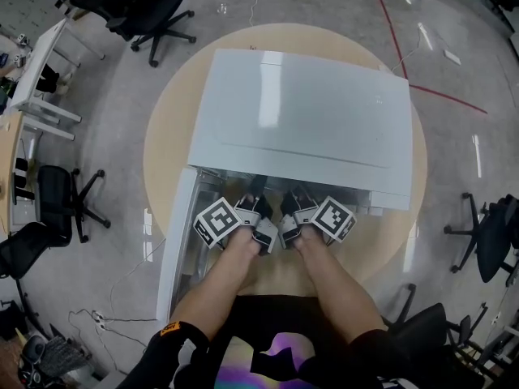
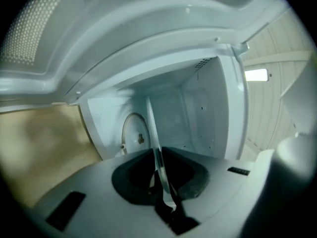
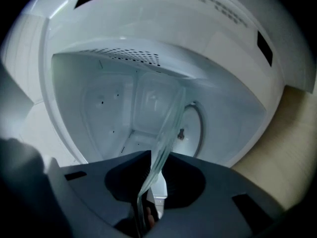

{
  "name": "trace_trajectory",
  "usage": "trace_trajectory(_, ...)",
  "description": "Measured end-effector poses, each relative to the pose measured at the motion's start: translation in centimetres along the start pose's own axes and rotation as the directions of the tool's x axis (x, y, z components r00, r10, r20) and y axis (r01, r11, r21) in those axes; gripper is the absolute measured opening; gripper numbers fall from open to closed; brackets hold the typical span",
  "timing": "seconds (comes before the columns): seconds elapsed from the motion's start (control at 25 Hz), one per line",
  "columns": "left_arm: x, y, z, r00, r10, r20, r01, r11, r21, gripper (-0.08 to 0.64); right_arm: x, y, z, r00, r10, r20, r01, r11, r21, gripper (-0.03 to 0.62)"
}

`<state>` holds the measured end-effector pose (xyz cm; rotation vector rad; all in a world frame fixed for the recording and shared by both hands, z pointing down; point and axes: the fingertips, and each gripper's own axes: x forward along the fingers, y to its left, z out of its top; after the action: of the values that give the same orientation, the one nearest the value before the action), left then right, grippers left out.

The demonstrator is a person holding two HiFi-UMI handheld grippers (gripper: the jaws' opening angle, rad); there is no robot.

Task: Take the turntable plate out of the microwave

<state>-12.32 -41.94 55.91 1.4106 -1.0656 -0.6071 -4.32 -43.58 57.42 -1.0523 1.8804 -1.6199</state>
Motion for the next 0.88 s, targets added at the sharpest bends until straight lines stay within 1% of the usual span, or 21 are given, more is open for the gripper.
trace_trajectory(0.24, -3.7, -2.4, -1.3, 1.000, -0.031, 0.003, 0.031, 0.999, 0.021, 0.083, -3.1, 2.9, -1.6, 0.999, 0.041, 0.004, -0.041, 0.999, -0.030, 0.081)
trace_trajectory(0.4, -6.8, -3.2, -2.6, 0.999, -0.050, -0.001, 0.050, 0.998, 0.023, 0.083, -5.8, 4.3, -2.9, 0.999, 0.045, 0.004, -0.044, 0.995, -0.095, 0.080)
trace_trajectory(0.52, -9.1, -3.7, -3.9, 0.998, -0.068, -0.007, 0.068, 0.997, 0.026, 0.083, -8.0, 5.3, -4.4, 0.998, 0.061, 0.015, -0.060, 0.995, -0.078, 0.080)
trace_trajectory(0.88, -15.9, -3.8, -7.6, 0.995, -0.091, -0.046, 0.092, 0.995, 0.028, 0.083, -14.5, 6.6, -9.0, 0.997, 0.063, 0.042, -0.059, 0.993, -0.101, 0.080)
